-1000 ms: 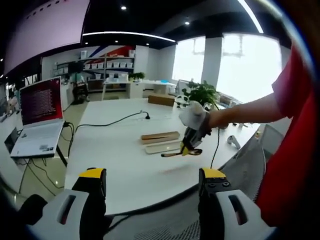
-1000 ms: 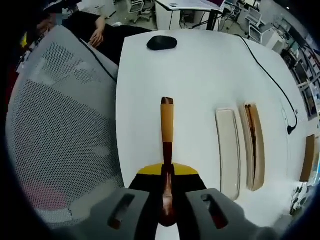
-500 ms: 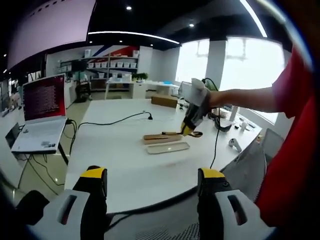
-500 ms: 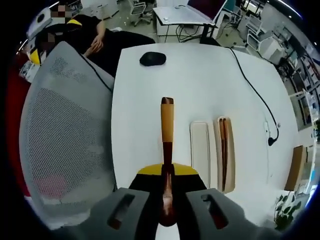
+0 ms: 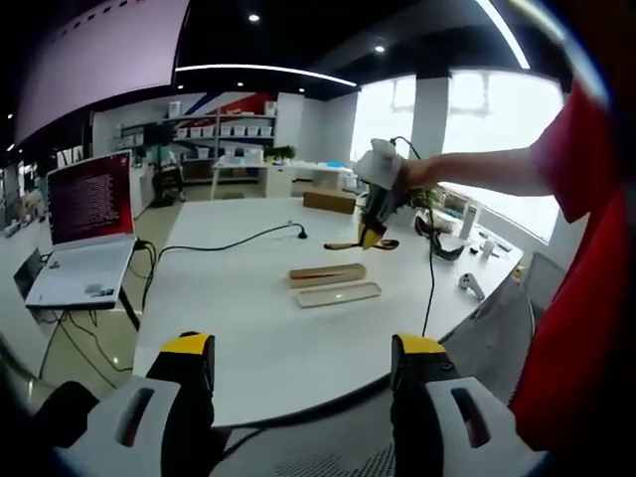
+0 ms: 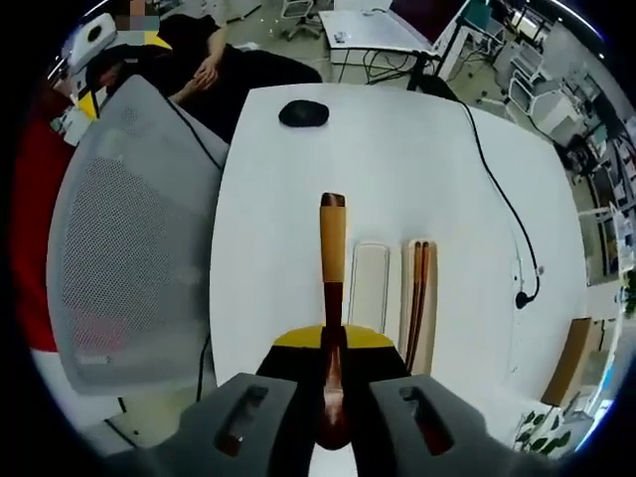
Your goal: Arrange the utensils inside the cutlery case until each visible utensil rests in its matching compartment.
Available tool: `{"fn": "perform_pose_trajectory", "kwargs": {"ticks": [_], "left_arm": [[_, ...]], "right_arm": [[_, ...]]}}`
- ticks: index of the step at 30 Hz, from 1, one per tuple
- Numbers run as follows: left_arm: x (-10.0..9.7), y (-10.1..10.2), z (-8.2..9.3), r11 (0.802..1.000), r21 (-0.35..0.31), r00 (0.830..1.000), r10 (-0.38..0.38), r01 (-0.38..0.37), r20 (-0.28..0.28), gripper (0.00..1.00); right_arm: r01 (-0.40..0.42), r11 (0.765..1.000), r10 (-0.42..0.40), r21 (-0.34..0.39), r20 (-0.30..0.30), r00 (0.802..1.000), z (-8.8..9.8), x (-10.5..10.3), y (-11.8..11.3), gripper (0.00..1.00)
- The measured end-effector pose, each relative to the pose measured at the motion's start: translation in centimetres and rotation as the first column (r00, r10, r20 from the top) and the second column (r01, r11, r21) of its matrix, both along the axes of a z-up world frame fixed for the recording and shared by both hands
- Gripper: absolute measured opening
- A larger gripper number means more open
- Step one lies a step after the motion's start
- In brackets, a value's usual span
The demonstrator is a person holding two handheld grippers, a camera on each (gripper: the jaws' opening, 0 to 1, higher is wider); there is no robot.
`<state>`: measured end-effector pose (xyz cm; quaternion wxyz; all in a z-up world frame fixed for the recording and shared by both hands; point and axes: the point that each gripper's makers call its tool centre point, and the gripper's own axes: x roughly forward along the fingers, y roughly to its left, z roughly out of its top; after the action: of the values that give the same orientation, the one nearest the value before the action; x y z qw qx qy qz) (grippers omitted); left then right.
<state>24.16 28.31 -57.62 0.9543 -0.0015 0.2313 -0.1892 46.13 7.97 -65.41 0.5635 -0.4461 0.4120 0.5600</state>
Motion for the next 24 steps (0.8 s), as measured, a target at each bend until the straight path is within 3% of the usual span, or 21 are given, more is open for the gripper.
{"fn": "perform_pose_trajectory", "kwargs": {"ticks": [7, 11, 15, 18, 24], "left_arm": [[0.4, 0.1, -0.3, 1.0, -0.012, 1.0, 0.004, -0.004, -0.008, 0.75], [0.6, 0.1, -0.6, 1.0, -0.006, 1.0, 0.001, -0.001, -0.02, 0.75], [0.7, -0.2, -0.6, 0.999, -0.041, 0.999, -0.003, 0.002, -0.033, 0.78], [0.8, -0.7, -0.7, 0.999, -0.02, 0.999, -0.035, 0.035, -0.031, 0.78], [1.3, -1.2, -0.5, 0.996, -0.048, 0.997, -0.074, 0.073, -0.032, 0.74]], "right_arm": [[-0.017, 1.0, 0.017, -0.006, -0.017, 1.0, -0.5, 1.8, 0.5, 0.01], [-0.033, 0.999, 0.033, -0.018, -0.003, 0.999, -0.5, 3.4, 0.7, 0.01], [-0.071, 0.996, 0.072, -0.046, 0.013, 0.997, -0.8, 5.2, 0.5, 0.01], [-0.048, 0.998, 0.048, -0.043, 0.009, 0.999, -1.1, 6.4, 0.5, 0.01], [0.011, 1.0, -0.011, -0.03, 0.002, 1.0, -2.1, 9.1, 0.1, 0.01]]}}
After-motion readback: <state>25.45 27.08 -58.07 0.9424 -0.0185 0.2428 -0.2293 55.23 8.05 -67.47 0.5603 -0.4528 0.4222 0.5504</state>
